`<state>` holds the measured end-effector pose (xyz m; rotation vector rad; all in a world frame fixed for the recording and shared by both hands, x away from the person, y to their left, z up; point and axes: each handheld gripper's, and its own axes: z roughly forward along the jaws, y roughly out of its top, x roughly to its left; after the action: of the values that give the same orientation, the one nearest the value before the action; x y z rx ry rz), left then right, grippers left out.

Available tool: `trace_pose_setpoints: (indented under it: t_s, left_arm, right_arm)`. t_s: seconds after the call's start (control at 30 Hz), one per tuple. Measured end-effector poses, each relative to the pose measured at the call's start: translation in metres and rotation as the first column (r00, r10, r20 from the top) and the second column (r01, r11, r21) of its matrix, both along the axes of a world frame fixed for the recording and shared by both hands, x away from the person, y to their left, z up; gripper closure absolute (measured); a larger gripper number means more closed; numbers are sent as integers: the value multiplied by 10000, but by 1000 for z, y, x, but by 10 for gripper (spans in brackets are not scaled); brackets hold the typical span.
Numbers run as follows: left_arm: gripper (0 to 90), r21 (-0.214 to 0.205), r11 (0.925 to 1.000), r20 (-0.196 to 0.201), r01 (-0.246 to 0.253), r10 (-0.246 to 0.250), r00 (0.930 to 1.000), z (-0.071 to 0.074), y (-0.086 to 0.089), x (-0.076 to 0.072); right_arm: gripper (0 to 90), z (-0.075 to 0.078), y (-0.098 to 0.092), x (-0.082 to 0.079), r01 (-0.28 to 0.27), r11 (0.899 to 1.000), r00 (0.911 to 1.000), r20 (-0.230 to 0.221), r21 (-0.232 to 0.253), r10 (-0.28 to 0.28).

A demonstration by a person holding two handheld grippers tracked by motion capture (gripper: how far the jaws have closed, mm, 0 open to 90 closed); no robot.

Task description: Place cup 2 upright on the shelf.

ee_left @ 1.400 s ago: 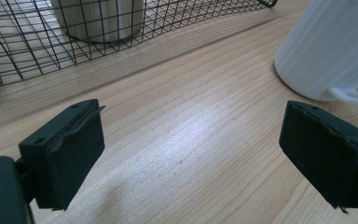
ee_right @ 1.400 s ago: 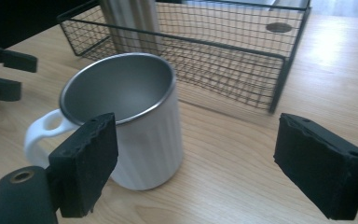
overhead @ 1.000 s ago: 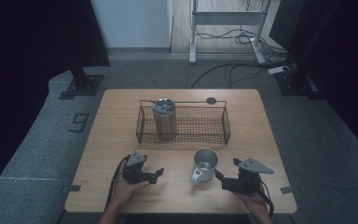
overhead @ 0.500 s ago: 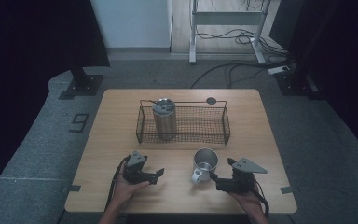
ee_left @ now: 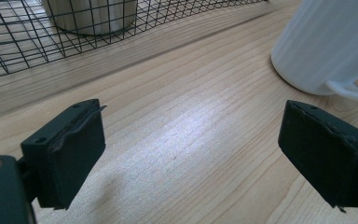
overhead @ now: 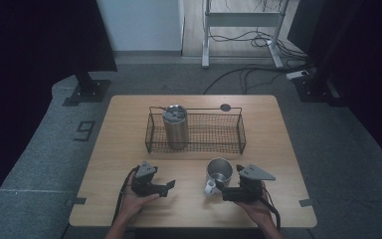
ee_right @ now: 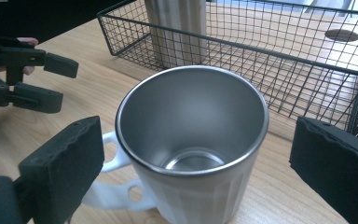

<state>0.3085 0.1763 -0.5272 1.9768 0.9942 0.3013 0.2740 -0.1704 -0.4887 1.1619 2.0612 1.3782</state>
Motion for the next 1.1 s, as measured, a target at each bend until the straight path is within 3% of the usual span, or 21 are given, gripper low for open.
trace_pose_setpoints:
  t_s: [0.83,1.1]
  left_arm:
    - [95,-73,9999,64,-94,94,9999,2,2,-1]
    - [95,-55,9999,57,-123,124,9999,2,2,-1]
  right_arm:
    - [0,-8,21,23,-82,9999,10000,-25,-99,82]
    - [26,-11,21,24,-105,9999,9999,-24,-112,104]
